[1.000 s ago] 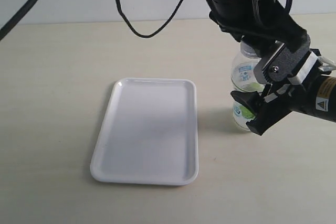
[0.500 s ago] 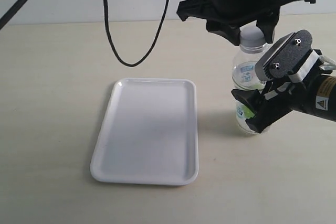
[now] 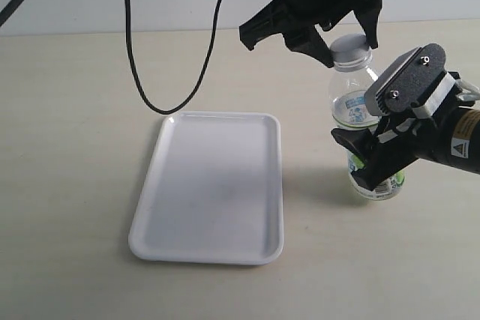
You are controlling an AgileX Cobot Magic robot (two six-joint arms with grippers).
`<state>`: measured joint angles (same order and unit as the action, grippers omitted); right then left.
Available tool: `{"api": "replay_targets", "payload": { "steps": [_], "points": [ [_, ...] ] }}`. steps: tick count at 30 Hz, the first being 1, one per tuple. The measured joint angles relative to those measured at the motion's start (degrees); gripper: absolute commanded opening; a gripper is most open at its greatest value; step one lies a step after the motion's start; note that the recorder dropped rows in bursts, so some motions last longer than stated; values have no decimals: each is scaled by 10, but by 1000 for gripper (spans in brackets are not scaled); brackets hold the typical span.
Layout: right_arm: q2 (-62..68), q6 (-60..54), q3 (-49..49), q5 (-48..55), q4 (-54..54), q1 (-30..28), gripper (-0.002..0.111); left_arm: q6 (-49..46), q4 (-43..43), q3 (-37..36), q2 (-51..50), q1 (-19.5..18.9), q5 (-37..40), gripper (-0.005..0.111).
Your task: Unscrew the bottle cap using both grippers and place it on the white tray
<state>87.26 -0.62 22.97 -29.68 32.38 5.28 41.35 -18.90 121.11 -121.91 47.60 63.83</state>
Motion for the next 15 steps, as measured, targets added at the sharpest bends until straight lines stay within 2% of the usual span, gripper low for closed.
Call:
{"api": "replay_targets", "payload": {
  "steps": [7,9,11,14,15],
  "points": [
    [0,1,0,0,0,0,0,0,0,0,0,0,0,0],
    [0,1,0,0,0,0,0,-4,0,0,0,0,0,3],
    [0,1,0,0,0,0,0,-7,0,0,0,0,0,13],
    [0,3,0,0,0,0,0,-18,-3,0,0,0,0,36],
    [0,3,0,0,0,0,0,-19,-3,0,0,0,0,48]
  ]
}}
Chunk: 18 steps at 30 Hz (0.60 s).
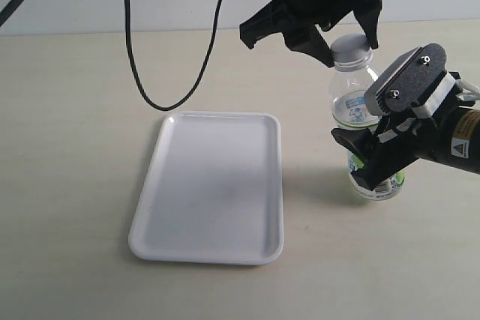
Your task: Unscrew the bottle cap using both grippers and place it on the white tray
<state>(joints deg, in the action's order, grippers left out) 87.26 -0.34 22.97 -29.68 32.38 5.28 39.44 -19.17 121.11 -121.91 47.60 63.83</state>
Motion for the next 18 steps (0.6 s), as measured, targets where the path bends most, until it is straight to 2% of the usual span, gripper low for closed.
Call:
{"api": "replay_targets", "payload": {
  "steps": [3,6,12,18],
  "points": [
    [0,0,0,0,0,0,0,-11,-1,0,0,0,-1,70],
    [0,0,0,0,5,0,0,-26,-6,0,0,0,-12,80],
    [0,0,0,-1,12,0,0,-84,-7,0,0,0,-15,79],
    [0,0,0,-1,16,0,0,-257,-6,0,5,0,-15,79]
  ]
}}
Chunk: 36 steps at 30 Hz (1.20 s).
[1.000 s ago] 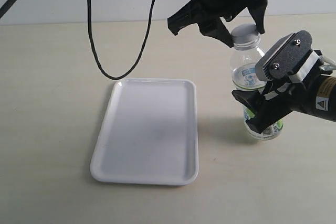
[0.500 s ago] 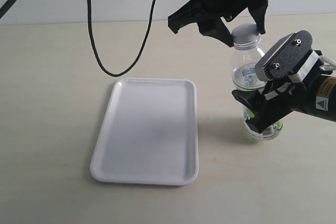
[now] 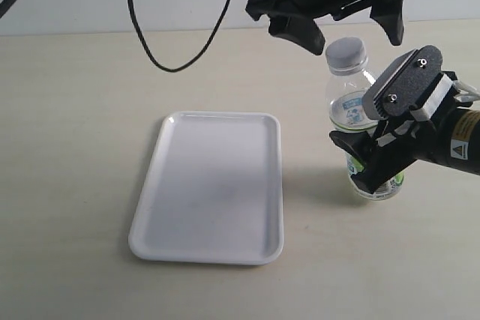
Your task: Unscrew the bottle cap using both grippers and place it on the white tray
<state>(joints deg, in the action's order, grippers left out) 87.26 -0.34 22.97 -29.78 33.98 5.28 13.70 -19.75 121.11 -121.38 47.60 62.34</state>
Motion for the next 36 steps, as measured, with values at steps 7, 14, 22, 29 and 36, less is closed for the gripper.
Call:
{"api": "replay_targets", "payload": {
  "steps": [7,14,22,29,36],
  "points": [
    [0,3,0,0,0,0,0,-293,40,0,33,-1,5,79],
    [0,3,0,0,0,0,0,-537,27,0,47,-1,43,74],
    [0,3,0,0,0,0,0,-777,10,0,32,-1,74,74],
    [0,3,0,0,1,0,0,-815,5,0,15,-6,41,74],
    [0,3,0,0,2,0,0,-837,3,0,3,-6,34,74]
  ]
}}
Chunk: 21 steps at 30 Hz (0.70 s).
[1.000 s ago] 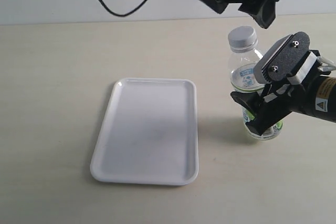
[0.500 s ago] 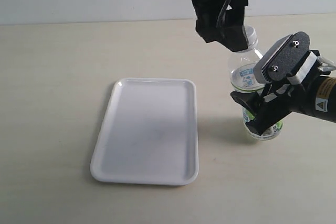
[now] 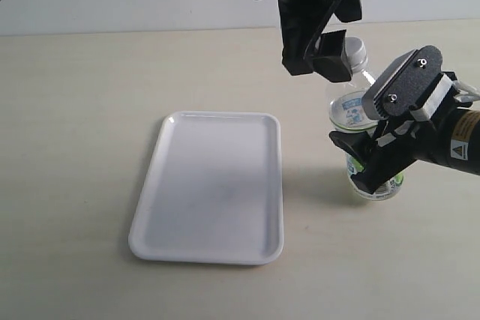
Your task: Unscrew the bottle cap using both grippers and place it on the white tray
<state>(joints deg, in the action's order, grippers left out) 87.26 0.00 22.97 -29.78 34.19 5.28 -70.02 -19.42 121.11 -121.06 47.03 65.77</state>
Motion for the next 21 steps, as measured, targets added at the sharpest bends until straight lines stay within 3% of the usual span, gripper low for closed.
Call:
{"api": "replay_targets", "payload": {
  "steps": [7,19,21],
  "points": [
    [0,0,0,0,6,0,0,-15,0,0,-9,-2,0,62],
    [0,0,0,0,8,0,0,-15,-8,0,-11,-7,-1,62],
    [0,0,0,0,8,0,0,-16,-12,0,-13,-7,0,57]
  ]
}}
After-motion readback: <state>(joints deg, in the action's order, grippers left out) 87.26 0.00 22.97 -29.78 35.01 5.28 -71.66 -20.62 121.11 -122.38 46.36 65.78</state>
